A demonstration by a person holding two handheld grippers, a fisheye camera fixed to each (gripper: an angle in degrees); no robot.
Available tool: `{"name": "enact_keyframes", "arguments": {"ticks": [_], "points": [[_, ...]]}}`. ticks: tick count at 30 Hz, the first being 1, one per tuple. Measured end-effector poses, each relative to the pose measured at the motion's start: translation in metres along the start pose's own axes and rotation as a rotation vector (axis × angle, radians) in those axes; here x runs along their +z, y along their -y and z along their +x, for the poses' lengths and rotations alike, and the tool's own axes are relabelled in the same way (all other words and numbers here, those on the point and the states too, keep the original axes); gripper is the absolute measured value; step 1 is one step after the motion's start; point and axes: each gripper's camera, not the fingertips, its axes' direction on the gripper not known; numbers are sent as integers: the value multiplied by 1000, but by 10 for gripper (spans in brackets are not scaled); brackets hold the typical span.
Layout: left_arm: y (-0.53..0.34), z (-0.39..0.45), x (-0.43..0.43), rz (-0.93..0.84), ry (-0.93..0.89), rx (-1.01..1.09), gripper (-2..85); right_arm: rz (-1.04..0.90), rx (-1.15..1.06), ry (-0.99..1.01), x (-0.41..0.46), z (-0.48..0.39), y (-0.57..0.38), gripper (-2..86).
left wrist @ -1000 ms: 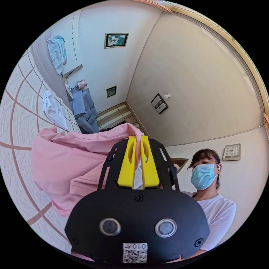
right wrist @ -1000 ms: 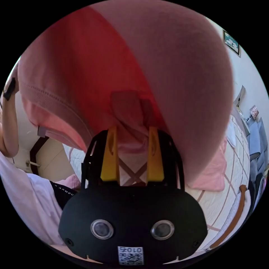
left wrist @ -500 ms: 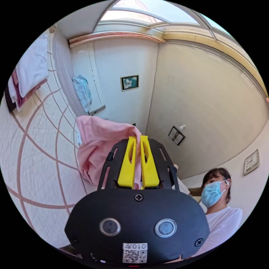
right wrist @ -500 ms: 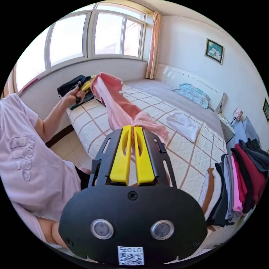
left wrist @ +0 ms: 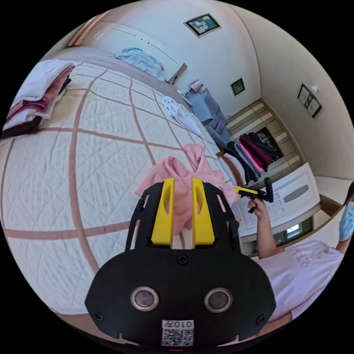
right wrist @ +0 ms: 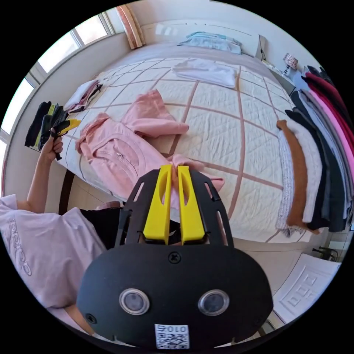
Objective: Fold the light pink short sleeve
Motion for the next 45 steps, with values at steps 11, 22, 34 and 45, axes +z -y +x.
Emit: {"name": "enact_keyframes", "arguments": {"ticks": [11, 22, 34, 45], "points": [[7, 281, 49, -196, 445, 1024, 93, 257, 80, -48, -15, 7, -112, 86], [46, 422, 165, -706, 520, 1821, 96, 299, 37, 146, -4, -15, -152, 86], [44, 479, 162, -550, 642, 1994, 99, 302, 57, 198, 11, -21, -172, 84], [47, 427, 177, -816, 546, 2056, 32, 299, 18, 237, 19, -48, -167, 78]]}}
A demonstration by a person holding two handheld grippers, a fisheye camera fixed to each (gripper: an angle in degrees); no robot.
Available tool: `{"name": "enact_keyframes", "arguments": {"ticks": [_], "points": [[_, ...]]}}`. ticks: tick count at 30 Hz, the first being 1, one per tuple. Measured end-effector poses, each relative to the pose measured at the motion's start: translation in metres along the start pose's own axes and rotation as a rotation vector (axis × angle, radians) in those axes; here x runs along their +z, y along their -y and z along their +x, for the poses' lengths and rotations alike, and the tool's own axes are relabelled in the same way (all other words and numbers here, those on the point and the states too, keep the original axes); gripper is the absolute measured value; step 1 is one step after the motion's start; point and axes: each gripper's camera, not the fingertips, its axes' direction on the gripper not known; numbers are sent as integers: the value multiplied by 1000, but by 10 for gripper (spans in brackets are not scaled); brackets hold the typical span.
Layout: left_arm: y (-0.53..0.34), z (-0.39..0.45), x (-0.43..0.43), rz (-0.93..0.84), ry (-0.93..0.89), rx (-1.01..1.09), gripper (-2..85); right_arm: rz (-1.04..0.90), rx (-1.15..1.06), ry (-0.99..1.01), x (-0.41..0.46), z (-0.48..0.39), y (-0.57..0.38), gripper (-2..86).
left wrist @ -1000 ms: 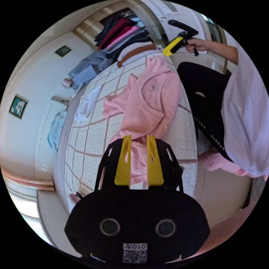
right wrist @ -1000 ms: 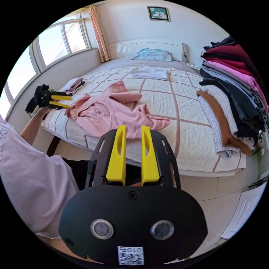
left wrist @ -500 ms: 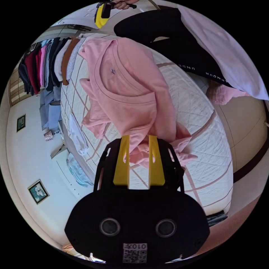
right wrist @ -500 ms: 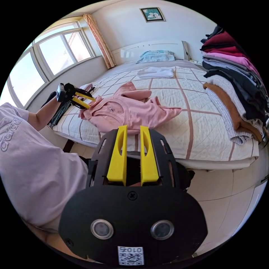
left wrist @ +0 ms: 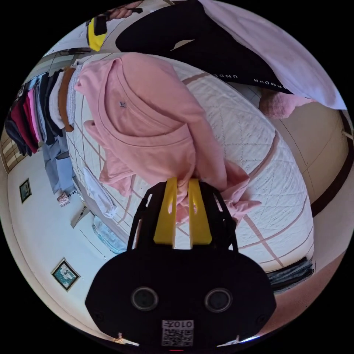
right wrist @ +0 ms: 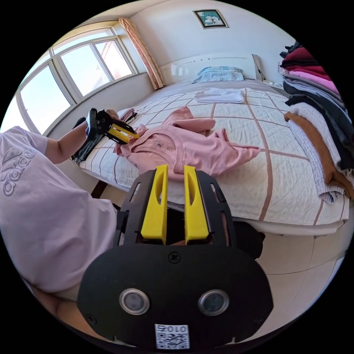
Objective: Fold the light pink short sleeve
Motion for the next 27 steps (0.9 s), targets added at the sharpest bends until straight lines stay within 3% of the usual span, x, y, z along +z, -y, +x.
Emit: {"name": "enact_keyframes", "arguments": {"ticks": [5, 10, 15, 19, 27], "points": [[-81, -31, -2, 164, -89, -324, 5, -60, 13, -123, 7, -14, -4, 80], [-222, -54, -22, 536, -152, -821, -1, -24, -108, -377, 6, -53, 3, 88], [-361, -22, -20, 959, -230, -1227, -2, 29, -188, -385, 3, -80, 19, 114], [-398, 5, -22, 1023, -227, -1276, -2, 50, -230, -442, 9, -106, 31, 147], [-430, 54, -31, 1056, -162, -1195, -1, 84, -365, -486, 29, -147, 41, 126]]}}
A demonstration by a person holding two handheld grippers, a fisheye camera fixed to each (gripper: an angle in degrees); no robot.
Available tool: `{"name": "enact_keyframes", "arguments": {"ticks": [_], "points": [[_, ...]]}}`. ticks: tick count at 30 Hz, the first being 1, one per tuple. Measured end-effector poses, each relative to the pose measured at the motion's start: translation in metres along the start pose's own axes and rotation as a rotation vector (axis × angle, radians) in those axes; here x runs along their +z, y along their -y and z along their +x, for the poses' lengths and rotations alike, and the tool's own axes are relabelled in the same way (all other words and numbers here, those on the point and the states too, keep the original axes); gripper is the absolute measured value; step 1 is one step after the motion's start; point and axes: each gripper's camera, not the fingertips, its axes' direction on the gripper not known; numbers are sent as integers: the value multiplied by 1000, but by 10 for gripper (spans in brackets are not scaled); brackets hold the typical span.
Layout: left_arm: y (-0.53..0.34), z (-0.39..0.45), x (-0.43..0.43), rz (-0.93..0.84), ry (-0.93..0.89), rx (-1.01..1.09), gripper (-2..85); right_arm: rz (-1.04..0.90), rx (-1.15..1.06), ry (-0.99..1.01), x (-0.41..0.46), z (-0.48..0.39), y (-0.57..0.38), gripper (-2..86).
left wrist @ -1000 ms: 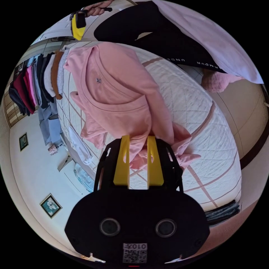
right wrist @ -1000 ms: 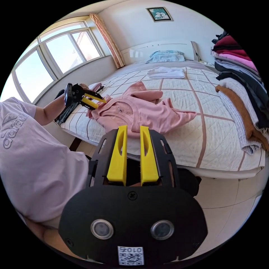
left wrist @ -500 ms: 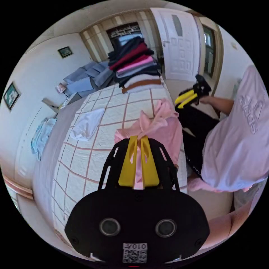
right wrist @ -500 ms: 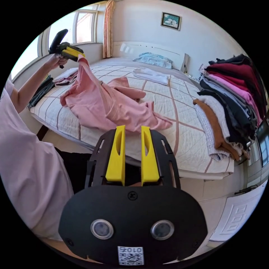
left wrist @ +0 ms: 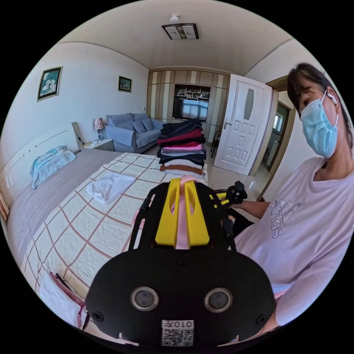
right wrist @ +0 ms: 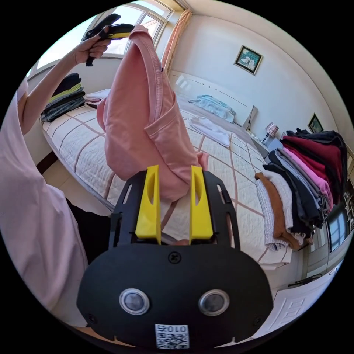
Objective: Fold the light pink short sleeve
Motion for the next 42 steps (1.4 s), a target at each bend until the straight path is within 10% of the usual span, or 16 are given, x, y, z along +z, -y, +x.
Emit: {"name": "enact_keyframes", "arguments": {"ticks": [17, 26, 34, 42], "points": [[-37, 4, -43, 44, 22, 97, 0, 55, -96, -59, 42, 36, 36, 67], [-79, -67, -22, -47, 73, -195, 0, 373, 274, 422, -51, 201, 5, 40], [-174, -151, 162, -496, -128, -441, 1, -429, 371, 440, 88, 237, -33, 40], [-167, -107, 233, -576, -74, -195, 7, -352, 115, 327, 129, 218, -44, 84]]}}
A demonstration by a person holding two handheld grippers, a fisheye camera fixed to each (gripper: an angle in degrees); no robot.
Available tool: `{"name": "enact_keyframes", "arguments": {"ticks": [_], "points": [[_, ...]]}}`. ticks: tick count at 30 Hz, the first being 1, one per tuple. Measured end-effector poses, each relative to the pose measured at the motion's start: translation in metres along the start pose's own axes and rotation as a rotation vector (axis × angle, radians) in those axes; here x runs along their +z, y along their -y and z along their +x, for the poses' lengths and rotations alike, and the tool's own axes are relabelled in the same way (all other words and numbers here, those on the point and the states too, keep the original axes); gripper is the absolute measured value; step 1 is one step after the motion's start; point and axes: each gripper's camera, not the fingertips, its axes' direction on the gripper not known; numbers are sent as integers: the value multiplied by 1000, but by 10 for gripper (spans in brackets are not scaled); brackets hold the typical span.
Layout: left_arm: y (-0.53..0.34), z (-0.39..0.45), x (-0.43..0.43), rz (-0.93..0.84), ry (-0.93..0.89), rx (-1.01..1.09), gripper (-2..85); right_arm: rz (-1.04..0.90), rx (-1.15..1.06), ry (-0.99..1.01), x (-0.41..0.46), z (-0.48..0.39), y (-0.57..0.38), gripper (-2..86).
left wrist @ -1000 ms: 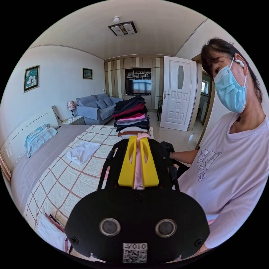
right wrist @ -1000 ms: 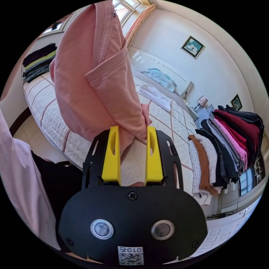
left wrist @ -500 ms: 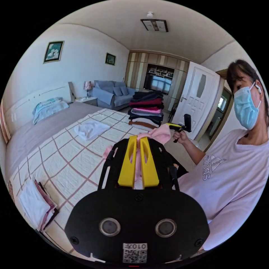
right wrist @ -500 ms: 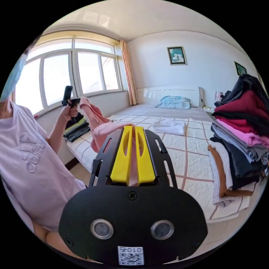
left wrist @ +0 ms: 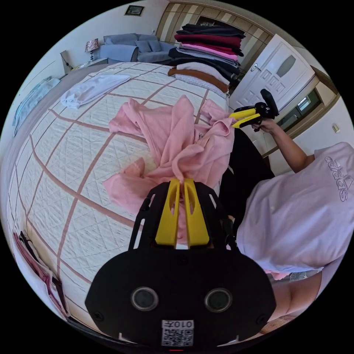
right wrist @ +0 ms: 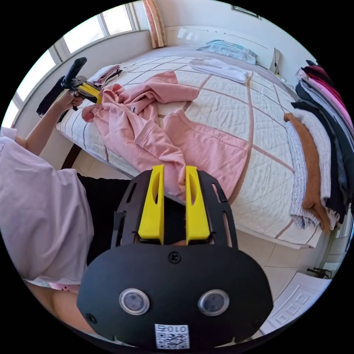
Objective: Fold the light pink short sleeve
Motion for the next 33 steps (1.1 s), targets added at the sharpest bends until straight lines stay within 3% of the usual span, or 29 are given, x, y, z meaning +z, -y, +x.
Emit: {"name": "enact_keyframes", "arguments": {"ticks": [3, 8, 12, 16, 25, 33], "points": [[10, 23, -2, 4, 48, 92, 11, 3, 12, -45, 6, 15, -1, 89], [32, 64, 7, -45, 161, 228, 31, -52, -27, 82, 13, 27, 6, 35], [48, 93, 10, -73, 265, 319, 65, 87, -5, -28, -31, 24, -10, 18], [61, 104, 17, -97, 221, 359, 81, 277, 44, -49, -92, 27, -48, 13], [79, 164, 20, -112, 118, 543, 95, 409, 68, -171, -164, 6, -90, 11], [93, 217, -3, -38, 360, 583, 98, 434, -4, -221, -199, -9, -97, 11]]}}
